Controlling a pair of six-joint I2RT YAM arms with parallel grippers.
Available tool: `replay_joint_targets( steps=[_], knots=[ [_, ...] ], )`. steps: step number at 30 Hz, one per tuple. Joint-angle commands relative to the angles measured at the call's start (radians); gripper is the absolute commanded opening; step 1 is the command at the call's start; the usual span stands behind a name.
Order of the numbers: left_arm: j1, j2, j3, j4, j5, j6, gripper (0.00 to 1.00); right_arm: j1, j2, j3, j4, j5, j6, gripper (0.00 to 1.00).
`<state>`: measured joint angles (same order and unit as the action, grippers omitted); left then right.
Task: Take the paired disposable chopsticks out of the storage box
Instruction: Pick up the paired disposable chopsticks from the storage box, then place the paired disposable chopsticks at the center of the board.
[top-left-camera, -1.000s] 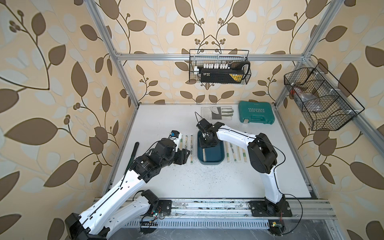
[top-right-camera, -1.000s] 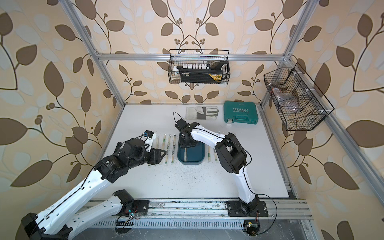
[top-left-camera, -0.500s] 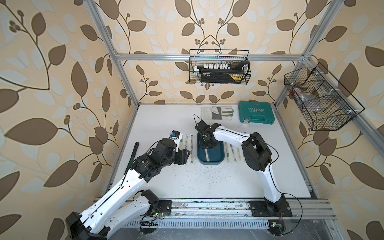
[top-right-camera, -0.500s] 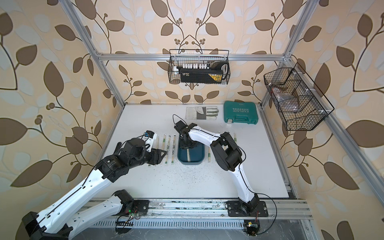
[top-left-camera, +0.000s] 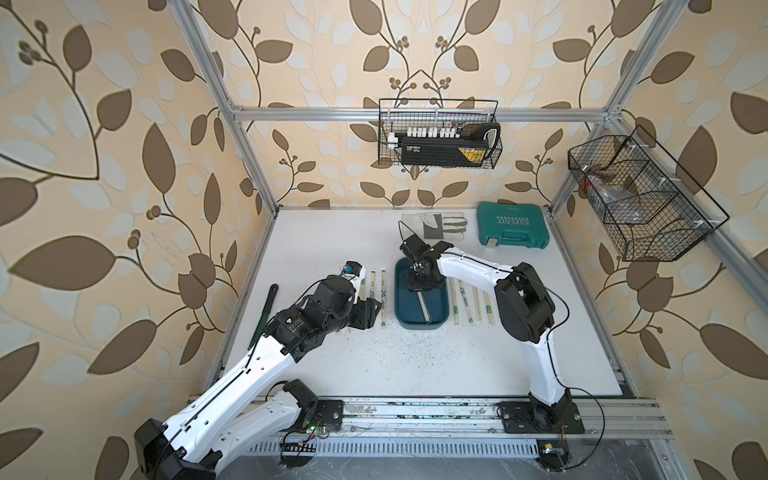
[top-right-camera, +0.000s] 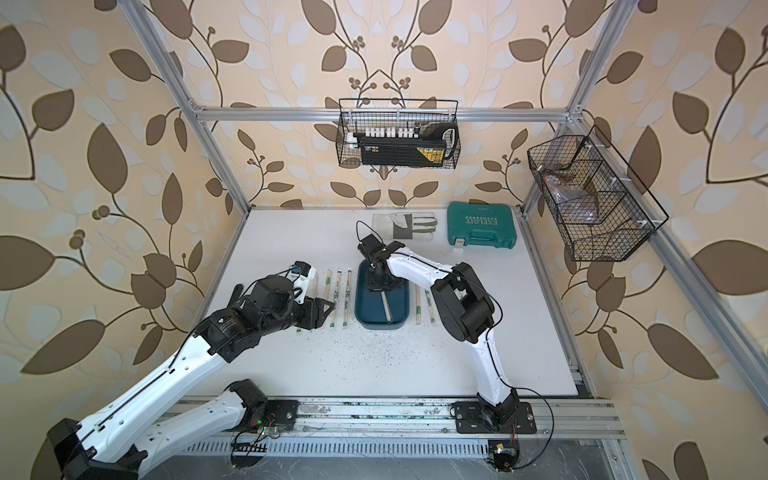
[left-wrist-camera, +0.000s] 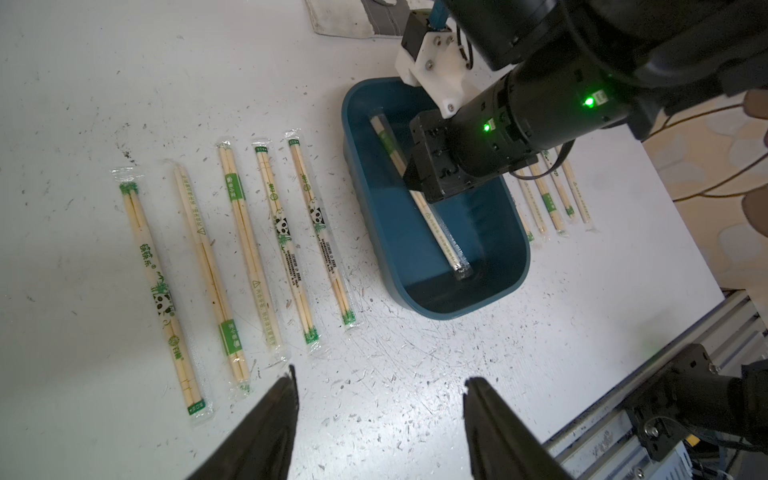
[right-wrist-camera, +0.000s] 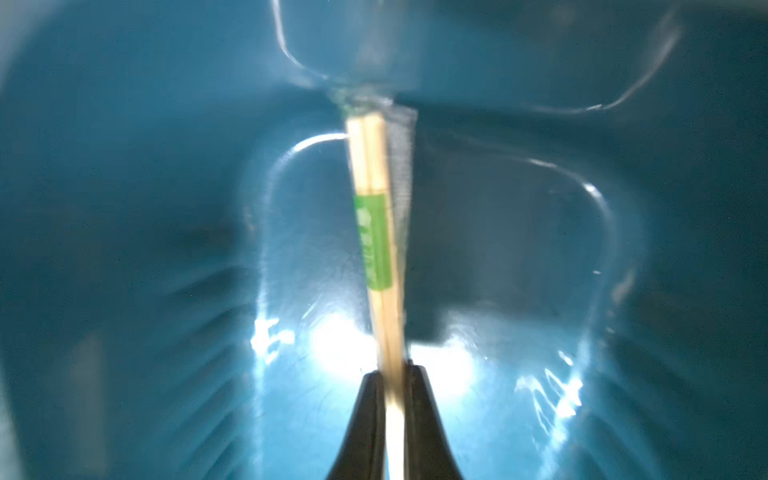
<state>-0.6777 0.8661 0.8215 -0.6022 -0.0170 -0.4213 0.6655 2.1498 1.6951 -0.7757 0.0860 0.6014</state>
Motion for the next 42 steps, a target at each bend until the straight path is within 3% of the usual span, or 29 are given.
replay_joint_targets(
  steps=[1, 14, 22, 29, 34, 37, 42],
  knots=[
    [-0.002, 0.008, 0.022, 0.019, -0.007, 0.019, 0.66, -0.003, -0.060, 0.002, -0.018, 0.006, -0.010, 0.02],
    [-0.002, 0.025, 0.053, 0.024, 0.004, 0.030, 0.67, -0.013, -0.188, 0.046, -0.104, 0.025, -0.048, 0.01],
    [-0.002, 0.063, 0.073, 0.100, 0.055, 0.028, 0.70, -0.134, -0.359, 0.102, -0.268, 0.071, -0.145, 0.02],
    [-0.002, 0.112, 0.087, 0.156, 0.098, 0.028, 0.70, -0.417, -0.542, -0.169, -0.267, 0.126, -0.275, 0.01],
    [-0.003, 0.120, 0.063, 0.196, 0.104, 0.041, 0.71, -0.616, -0.619, -0.428, -0.139, 0.159, -0.394, 0.00],
    [-0.003, 0.120, 0.035, 0.225, 0.094, 0.054, 0.71, -0.673, -0.603, -0.505, -0.057, 0.167, -0.439, 0.00],
    [-0.002, 0.124, -0.010, 0.263, 0.072, 0.072, 0.71, -0.692, -0.499, -0.495, 0.006, 0.165, -0.483, 0.00]
  ],
)
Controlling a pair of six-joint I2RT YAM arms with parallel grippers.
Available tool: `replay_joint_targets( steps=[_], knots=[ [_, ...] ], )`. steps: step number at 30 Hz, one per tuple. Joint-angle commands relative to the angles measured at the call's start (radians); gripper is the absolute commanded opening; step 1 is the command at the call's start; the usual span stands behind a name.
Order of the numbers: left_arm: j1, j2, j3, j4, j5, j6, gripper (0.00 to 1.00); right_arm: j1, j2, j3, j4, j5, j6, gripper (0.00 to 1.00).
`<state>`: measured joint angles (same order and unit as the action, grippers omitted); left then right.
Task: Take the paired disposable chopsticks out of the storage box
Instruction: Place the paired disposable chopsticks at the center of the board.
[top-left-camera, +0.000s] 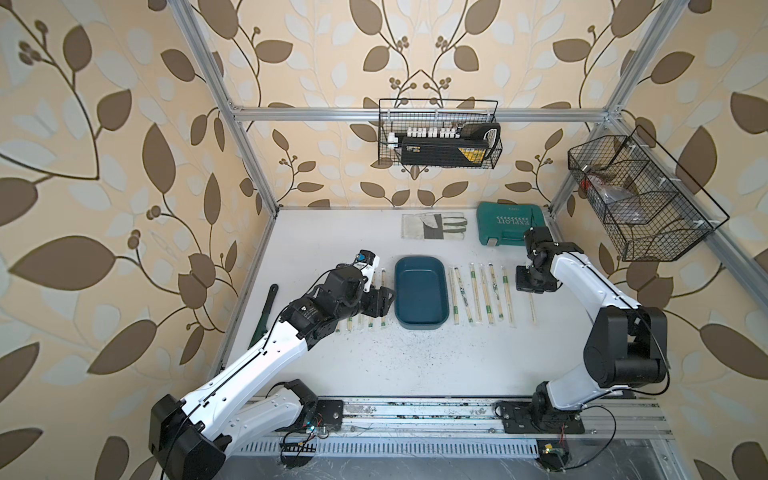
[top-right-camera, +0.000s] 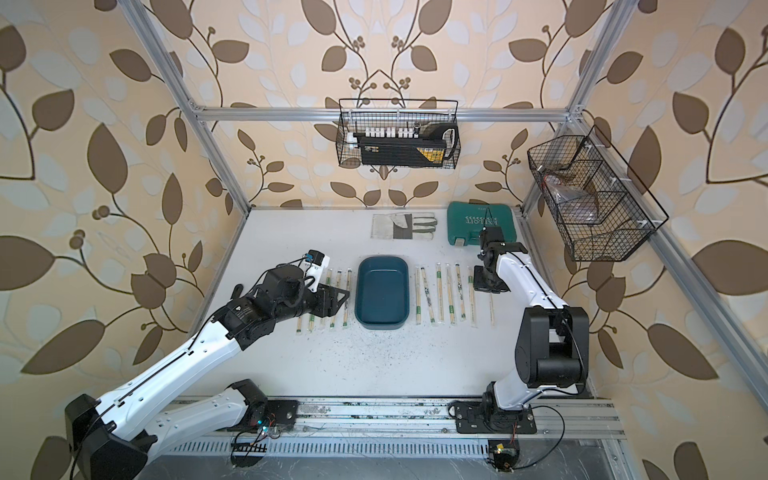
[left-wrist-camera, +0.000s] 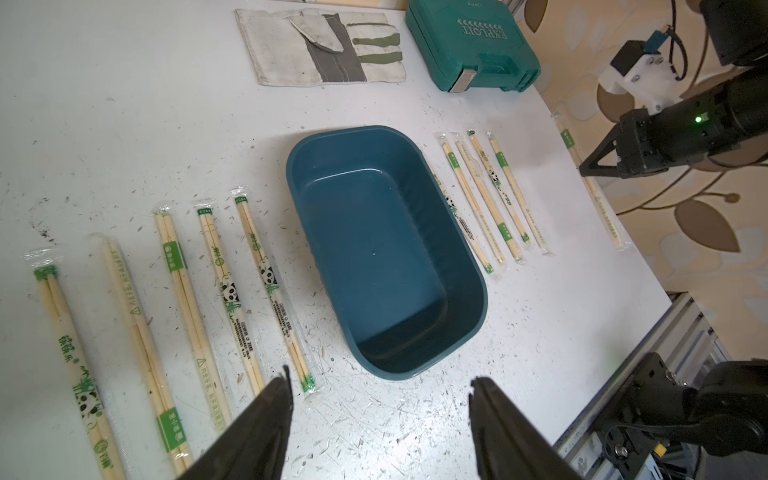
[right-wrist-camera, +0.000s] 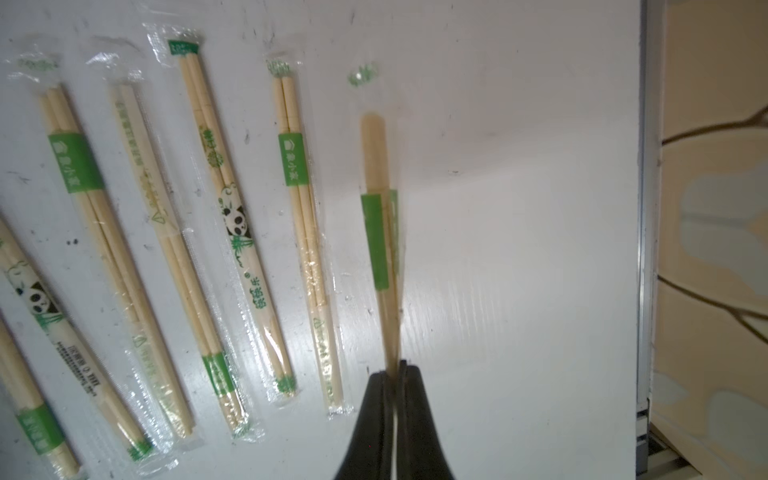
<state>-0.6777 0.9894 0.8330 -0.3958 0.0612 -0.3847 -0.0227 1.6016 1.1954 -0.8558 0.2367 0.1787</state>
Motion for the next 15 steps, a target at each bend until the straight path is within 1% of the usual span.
replay_joint_targets(
  steps=[1, 5, 9, 15],
  knots=[
    [-0.003, -0.001, -0.033, 0.070, -0.010, 0.040, 0.71, -0.016, 0.076, 0.013, 0.085, 0.011, -0.064, 0.00],
    [-0.003, -0.012, -0.079, 0.110, -0.029, 0.060, 0.71, -0.053, 0.142, 0.000, 0.151, -0.061, -0.066, 0.01],
    [-0.003, -0.017, -0.105, 0.131, -0.062, 0.070, 0.72, -0.052, 0.192, -0.008, 0.184, -0.067, -0.061, 0.00],
    [-0.003, -0.014, -0.128, 0.155, -0.069, 0.073, 0.72, -0.053, 0.219, -0.013, 0.207, -0.100, -0.051, 0.01]
  ],
)
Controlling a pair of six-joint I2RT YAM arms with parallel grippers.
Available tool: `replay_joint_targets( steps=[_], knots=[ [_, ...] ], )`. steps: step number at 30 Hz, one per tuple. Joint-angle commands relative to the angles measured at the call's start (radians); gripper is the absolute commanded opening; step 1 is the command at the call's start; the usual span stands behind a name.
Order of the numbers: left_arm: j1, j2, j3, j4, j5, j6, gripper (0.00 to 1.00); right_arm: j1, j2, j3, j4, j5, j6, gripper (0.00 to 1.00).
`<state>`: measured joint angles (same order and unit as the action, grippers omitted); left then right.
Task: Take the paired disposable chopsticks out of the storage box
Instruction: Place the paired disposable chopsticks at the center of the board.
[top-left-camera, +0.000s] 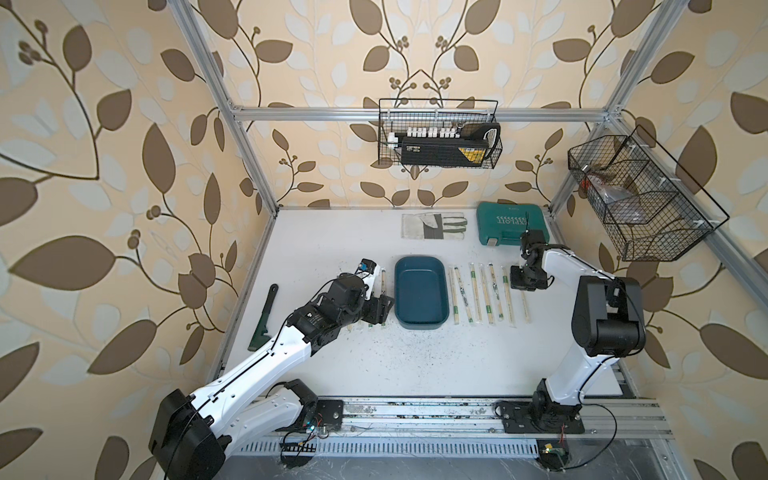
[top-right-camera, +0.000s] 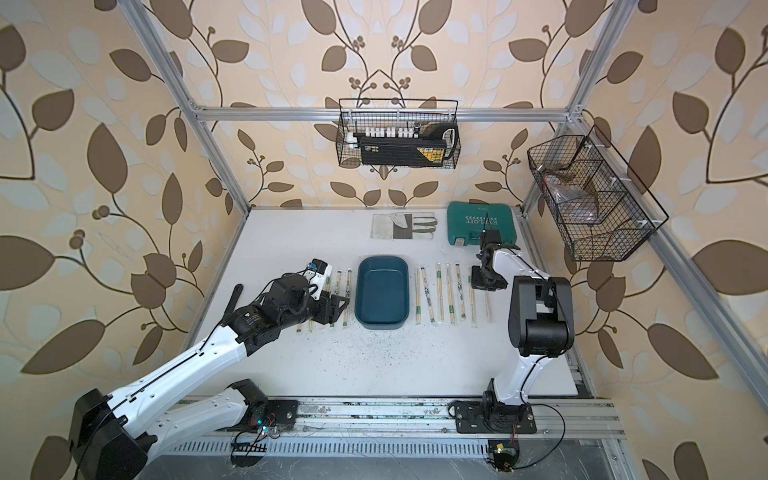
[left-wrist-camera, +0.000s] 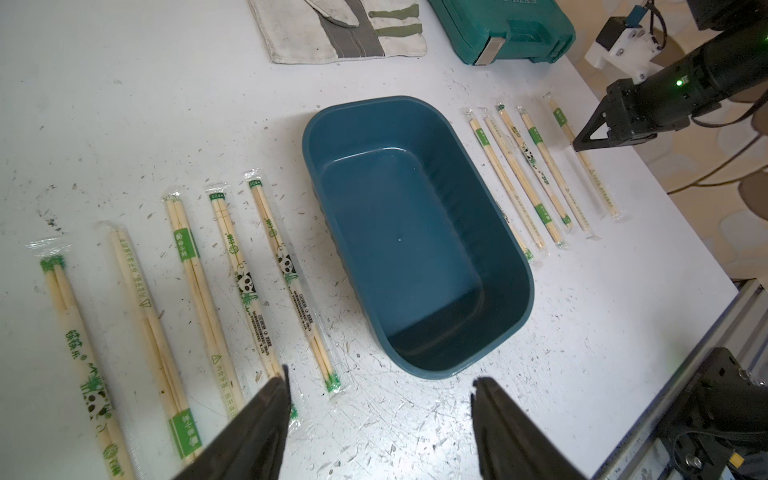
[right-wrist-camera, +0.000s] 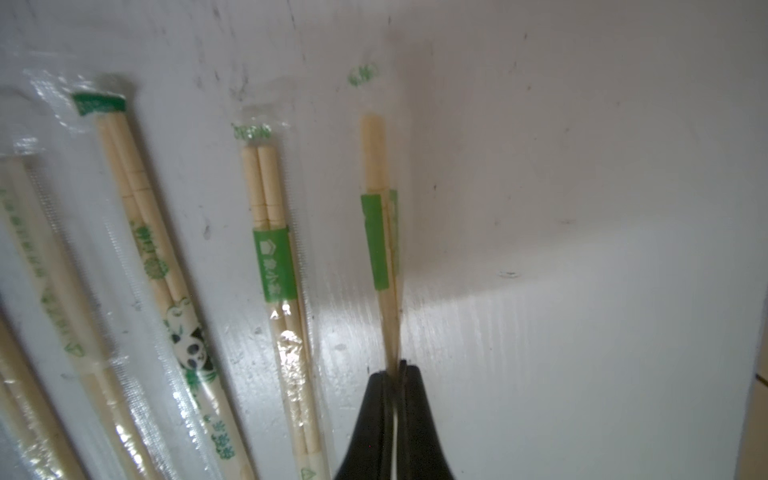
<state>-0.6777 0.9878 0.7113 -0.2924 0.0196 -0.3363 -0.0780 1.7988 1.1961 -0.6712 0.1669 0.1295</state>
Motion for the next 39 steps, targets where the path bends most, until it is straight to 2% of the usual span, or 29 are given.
replay_joint_targets(
  steps=[1, 12, 17, 22, 25, 28, 30, 32, 35, 39],
  knots=[
    [-0.003, -0.008, -0.004, 0.049, -0.027, 0.025, 0.72, 0.002, 0.026, -0.012, 0.020, -0.024, -0.001, 0.01],
    [-0.003, -0.021, 0.002, 0.023, -0.037, 0.028, 0.73, 0.003, 0.074, 0.000, 0.023, -0.011, 0.006, 0.10],
    [-0.003, -0.028, 0.005, 0.008, -0.069, 0.039, 0.73, 0.003, 0.060, 0.003, 0.016, -0.020, 0.004, 0.29],
    [-0.003, -0.025, -0.008, -0.004, -0.194, 0.036, 0.75, 0.003, -0.013, 0.033, -0.033, -0.016, -0.008, 0.32],
    [-0.003, -0.021, -0.020, 0.011, -0.290, 0.037, 0.76, 0.004, -0.083, 0.074, -0.081, -0.075, -0.006, 0.38],
    [0.000, -0.027, -0.023, 0.019, -0.464, 0.023, 0.91, 0.026, -0.171, 0.078, -0.085, -0.154, 0.005, 0.46],
    [0.004, -0.040, -0.022, 0.001, -0.628, 0.014, 0.99, 0.061, -0.254, 0.024, -0.026, -0.123, 0.023, 0.54],
    [0.012, -0.073, -0.058, 0.034, -0.766, 0.058, 0.99, 0.117, -0.372, -0.093, 0.102, -0.041, 0.023, 0.68],
    [0.033, -0.150, -0.172, 0.148, -0.858, 0.170, 0.99, 0.169, -0.541, -0.296, 0.310, 0.123, 0.025, 0.78],
    [0.066, -0.285, -0.313, 0.220, -0.883, 0.225, 0.99, 0.172, -0.744, -0.542, 0.598, 0.191, -0.030, 0.84]
  ],
)
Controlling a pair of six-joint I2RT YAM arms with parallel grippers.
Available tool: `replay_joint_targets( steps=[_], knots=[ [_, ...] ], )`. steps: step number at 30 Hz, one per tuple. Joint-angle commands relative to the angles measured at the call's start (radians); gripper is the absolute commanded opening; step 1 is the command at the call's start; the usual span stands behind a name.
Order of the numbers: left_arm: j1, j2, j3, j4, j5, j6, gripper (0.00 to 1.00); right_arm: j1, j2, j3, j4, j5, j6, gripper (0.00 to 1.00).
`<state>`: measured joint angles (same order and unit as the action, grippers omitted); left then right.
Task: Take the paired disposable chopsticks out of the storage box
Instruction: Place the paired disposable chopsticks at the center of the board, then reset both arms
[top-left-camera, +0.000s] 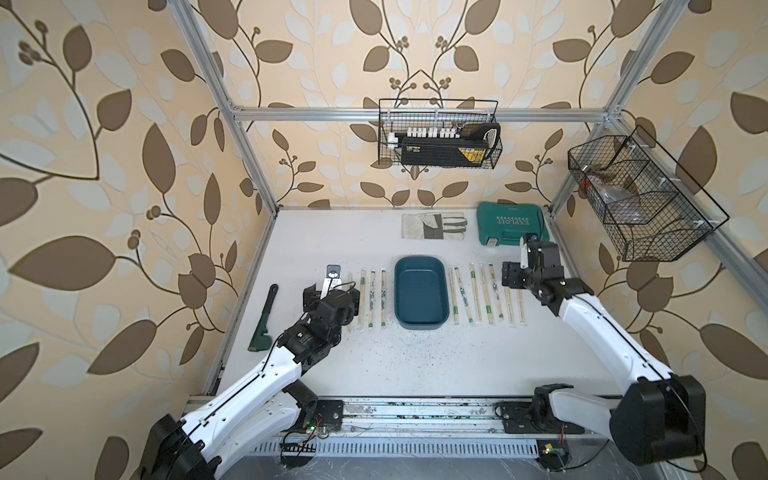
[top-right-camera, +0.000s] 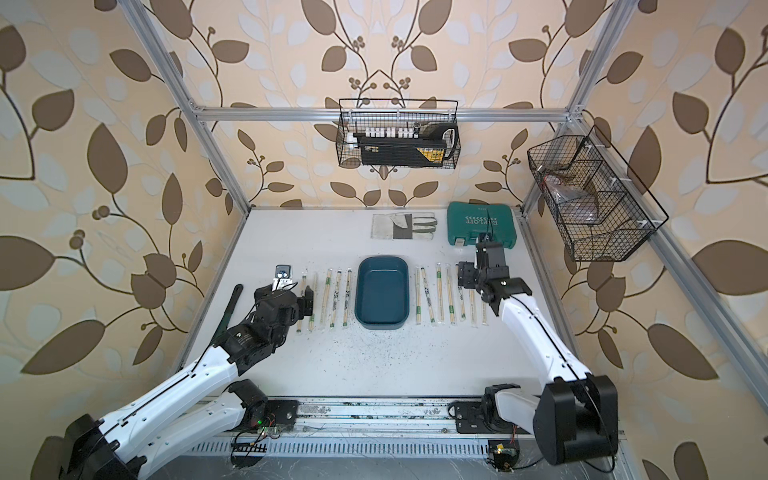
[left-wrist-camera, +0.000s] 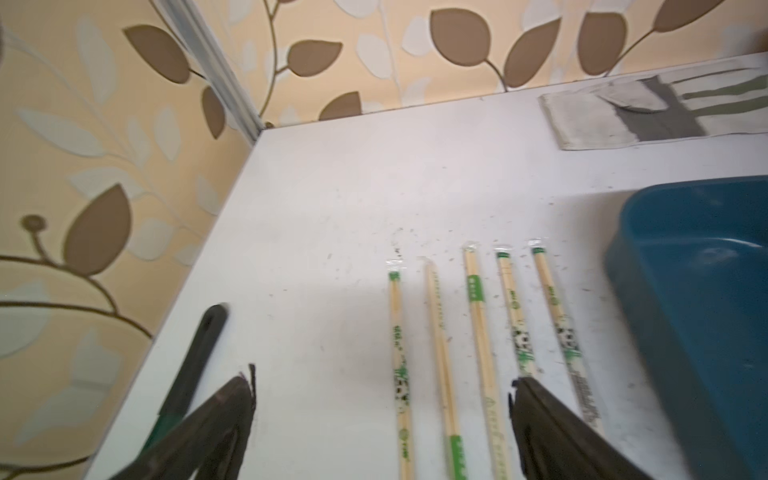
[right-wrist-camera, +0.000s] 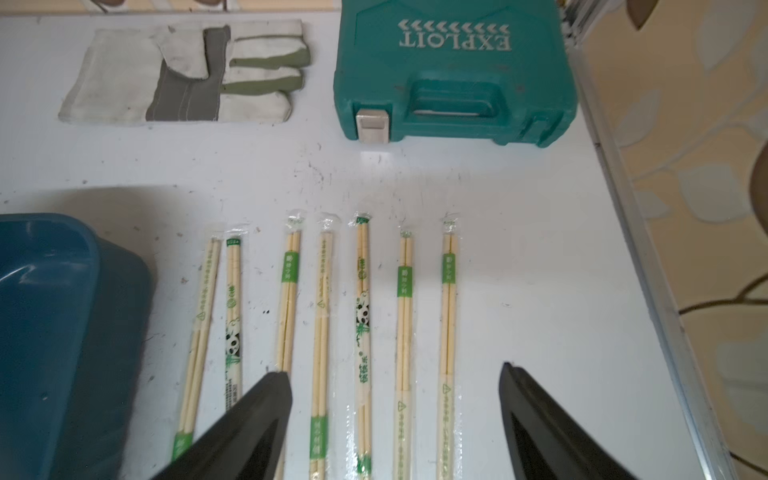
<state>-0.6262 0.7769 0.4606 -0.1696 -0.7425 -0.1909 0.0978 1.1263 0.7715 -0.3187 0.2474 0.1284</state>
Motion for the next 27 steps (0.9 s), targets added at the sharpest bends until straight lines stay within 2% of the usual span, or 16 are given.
replay_joint_targets(
  steps=[1, 4, 7, 11, 14, 22, 27],
  knots=[
    [0.015, -0.116, -0.106, 0.134, -0.132, 0.086, 0.99, -0.004, -0.115, -0.182, 0.324, 0.110, -0.034, 0.84],
    [0.025, -0.229, -0.238, 0.246, -0.132, 0.128, 0.99, -0.006, -0.190, -0.335, 0.517, 0.103, -0.029, 0.86],
    [0.058, -0.315, -0.333, 0.337, -0.106, 0.184, 0.99, -0.004, -0.201, -0.415, 0.604, 0.080, -0.021, 0.86],
    [0.134, -0.346, -0.412, 0.468, 0.070, 0.208, 0.99, -0.004, -0.167, -0.466, 0.666, 0.103, -0.023, 0.86],
    [0.183, -0.275, -0.423, 0.546, 0.132, 0.213, 0.99, -0.004, -0.131, -0.482, 0.709, 0.110, -0.024, 0.85],
    [0.260, 0.088, -0.354, 0.767, 0.248, 0.241, 0.99, -0.004, -0.088, -0.539, 0.864, 0.113, -0.026, 0.85],
    [0.328, 0.245, -0.324, 0.902, 0.330, 0.247, 0.99, -0.004, -0.049, -0.575, 0.988, 0.143, -0.010, 0.85]
  ],
)
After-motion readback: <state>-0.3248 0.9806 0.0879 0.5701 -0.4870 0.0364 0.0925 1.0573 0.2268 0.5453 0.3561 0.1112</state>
